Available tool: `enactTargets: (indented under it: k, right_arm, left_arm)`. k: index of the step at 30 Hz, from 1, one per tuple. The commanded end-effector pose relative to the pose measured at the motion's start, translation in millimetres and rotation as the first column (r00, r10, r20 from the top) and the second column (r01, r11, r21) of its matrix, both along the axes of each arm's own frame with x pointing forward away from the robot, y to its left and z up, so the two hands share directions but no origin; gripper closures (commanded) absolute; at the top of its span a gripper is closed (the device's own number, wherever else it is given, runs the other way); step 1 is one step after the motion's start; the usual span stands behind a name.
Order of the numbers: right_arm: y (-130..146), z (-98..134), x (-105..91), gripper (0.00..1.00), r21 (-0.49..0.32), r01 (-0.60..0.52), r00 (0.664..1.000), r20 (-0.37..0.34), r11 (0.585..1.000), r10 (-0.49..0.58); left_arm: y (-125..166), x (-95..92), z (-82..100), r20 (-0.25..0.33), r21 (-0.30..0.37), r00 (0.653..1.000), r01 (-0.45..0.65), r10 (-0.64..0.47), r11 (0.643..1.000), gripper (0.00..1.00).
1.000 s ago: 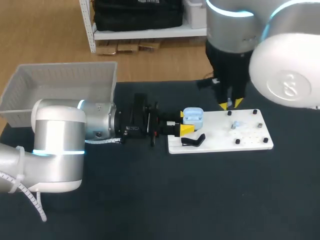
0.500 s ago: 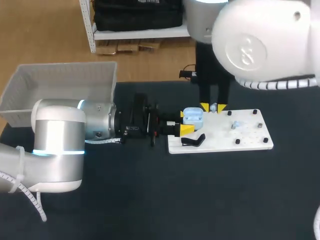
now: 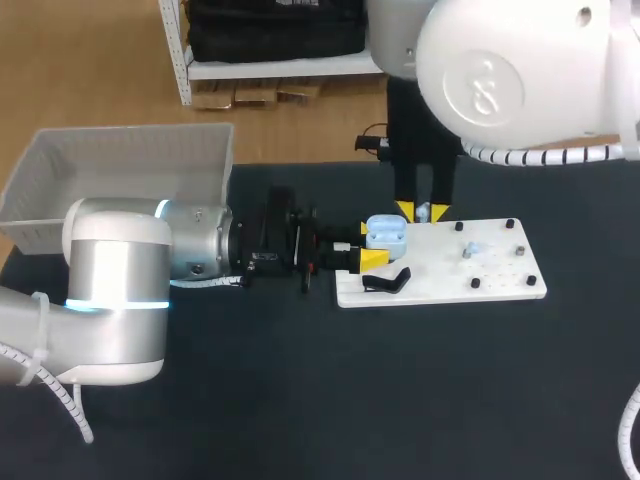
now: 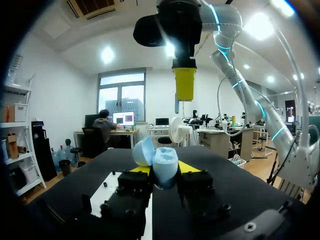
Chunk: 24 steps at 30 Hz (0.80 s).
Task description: Pick up each earbud case from the left stands, insert the matching earbuds, close the lid, and place the case in the box.
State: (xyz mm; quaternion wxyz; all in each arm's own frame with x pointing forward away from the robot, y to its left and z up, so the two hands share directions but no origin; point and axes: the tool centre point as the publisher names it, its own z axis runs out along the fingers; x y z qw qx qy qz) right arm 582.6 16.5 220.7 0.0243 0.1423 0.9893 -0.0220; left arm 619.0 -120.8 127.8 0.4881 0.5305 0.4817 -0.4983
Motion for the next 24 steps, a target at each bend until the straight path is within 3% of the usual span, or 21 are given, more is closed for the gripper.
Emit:
enactTargets:
  k: [1, 12, 24]
  right_arm:
    - [10.1, 3.0, 9.5, 1.0, 0.04, 0.093, 0.996, -0.013, 0.995, -0.092]
    - [19.7, -3.2, 16.5, 1.0, 0.024, 0.304, 0.948, -0.11, 0.952, -0.3]
    - [22.2, -15.9, 11.8, 1.0, 0.029, 0.323, 0.938, -0.139, 0.946, -0.316]
  left_arm:
    - [0.1, -1.6, -0.7, 0.003, -0.003, 1.0, -0.006, 0.006, 1.0, 1.0]
    - [0.1, -1.6, -0.7, 0.003, -0.003, 1.0, -0.006, 0.006, 1.0, 1.0]
    - [0.1, -1.6, -0.7, 0.003, -0.003, 1.0, -0.006, 0.006, 1.0, 1.0]
